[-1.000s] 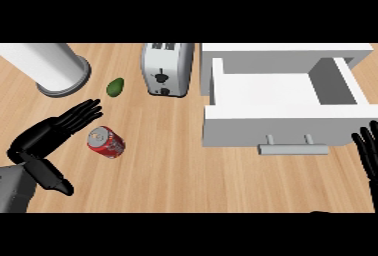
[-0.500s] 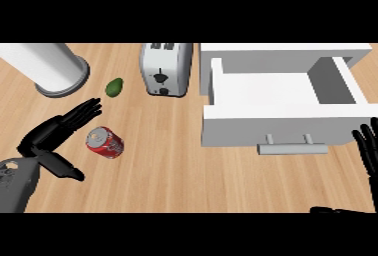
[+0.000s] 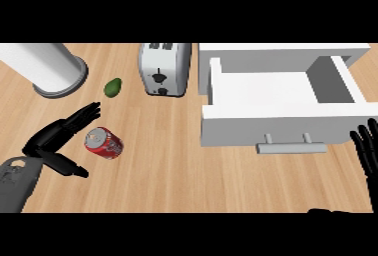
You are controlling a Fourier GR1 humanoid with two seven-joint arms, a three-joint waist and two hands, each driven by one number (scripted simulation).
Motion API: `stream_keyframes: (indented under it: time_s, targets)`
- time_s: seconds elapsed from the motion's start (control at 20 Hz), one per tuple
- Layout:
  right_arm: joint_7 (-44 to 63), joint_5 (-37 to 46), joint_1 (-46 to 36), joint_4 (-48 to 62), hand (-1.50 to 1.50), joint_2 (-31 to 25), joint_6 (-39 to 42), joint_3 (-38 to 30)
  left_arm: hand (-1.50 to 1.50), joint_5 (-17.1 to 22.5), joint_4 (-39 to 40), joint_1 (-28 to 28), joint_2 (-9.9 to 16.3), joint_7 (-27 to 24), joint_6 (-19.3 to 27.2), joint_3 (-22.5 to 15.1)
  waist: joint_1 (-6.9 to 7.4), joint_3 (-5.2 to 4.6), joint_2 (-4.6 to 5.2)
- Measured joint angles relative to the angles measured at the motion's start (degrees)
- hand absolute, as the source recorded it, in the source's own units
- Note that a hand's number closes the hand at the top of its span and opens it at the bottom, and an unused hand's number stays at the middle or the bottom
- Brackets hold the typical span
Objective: Pick up the can, place it into the drawer and close the drawer
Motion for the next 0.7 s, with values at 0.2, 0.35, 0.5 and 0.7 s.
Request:
stream_keyframes:
  time_s: [0.2, 0.35, 0.5, 0.7]
  targets:
    - [0.6, 0.5, 0.8, -1.7, -1.50, 0.6, -0.3, 0.7, -1.50, -1.1, 4.2, -1.1, 1.2, -3.2, 1.7, -1.4, -0.17, -0.02, 0.02]
    - [1.4, 0.1, 0.3, -2.2, -1.50, 0.3, -0.2, 0.2, -1.50, -1.9, 7.7, -1.9, 0.9, -5.3, 3.3, -2.4, -0.23, -0.03, 0.06]
    - [1.7, 0.2, 0.3, -2.5, -1.50, 0.3, -0.1, 0.4, -1.50, -2.0, 11.2, -3.8, 1.1, -6.0, 4.0, -2.8, -0.36, -0.04, 0.11]
    - [2.5, 0.2, 0.9, -4.1, -1.50, 0.6, -0.2, 0.6, -1.50, -2.5, 14.5, -5.3, 0.8, -7.2, 4.7, -3.6, -0.47, -0.04, 0.10]
